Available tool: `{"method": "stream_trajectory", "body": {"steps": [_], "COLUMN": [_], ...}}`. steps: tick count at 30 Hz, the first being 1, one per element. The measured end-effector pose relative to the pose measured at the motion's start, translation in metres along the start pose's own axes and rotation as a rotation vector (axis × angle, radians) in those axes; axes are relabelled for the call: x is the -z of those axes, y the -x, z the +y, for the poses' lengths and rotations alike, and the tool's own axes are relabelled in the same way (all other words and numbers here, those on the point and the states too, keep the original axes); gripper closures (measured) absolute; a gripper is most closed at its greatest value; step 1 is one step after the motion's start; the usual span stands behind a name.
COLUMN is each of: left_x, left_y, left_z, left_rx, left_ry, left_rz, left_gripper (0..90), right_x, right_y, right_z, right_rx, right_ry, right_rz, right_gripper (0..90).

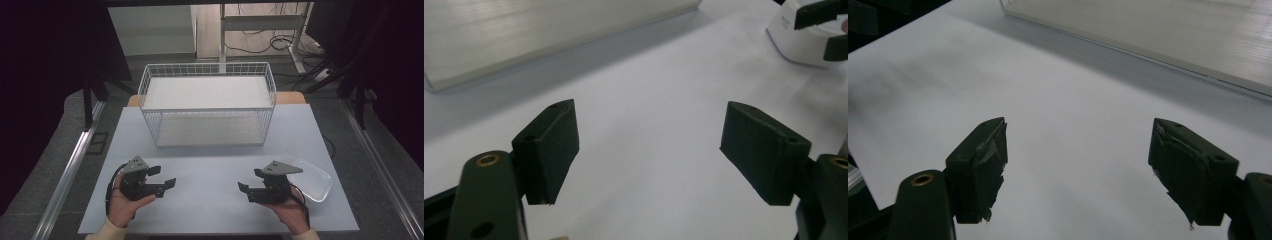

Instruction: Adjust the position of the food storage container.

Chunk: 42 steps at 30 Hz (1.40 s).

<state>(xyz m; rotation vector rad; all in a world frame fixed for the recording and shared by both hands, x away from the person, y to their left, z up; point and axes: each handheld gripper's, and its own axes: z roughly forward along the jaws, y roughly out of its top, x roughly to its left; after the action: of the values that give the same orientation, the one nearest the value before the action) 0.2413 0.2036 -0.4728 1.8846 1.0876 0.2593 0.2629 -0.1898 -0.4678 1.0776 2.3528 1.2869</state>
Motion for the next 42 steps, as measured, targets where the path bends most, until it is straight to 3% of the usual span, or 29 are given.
{"method": "stream_trajectory", "body": {"steps": [8,25,42], "left_x": [0.001,-0.002,-0.002], "left_y": [0.0,0.0,-0.001], "left_z": [0.0,-0.001,-0.001], "left_rx": [-0.001,-0.003,0.006], "left_ry": [0.006,-0.011,-0.02], "left_rz": [0.009,0.003,0.001], "left_gripper": [23.3,23.1,22.6], "right_x": [0.01,0.042,0.092], "right_y": [0.003,0.026,0.069], "right_z": [0.003,0.009,-0.002], "right_rx": [-0.004,-0.054,-0.143], "right_ry": [-0.009,-0.005,0.003], "right_rz": [0.013,-0.04,-0.204], "right_gripper": [27.3,32.1,36.1]}}
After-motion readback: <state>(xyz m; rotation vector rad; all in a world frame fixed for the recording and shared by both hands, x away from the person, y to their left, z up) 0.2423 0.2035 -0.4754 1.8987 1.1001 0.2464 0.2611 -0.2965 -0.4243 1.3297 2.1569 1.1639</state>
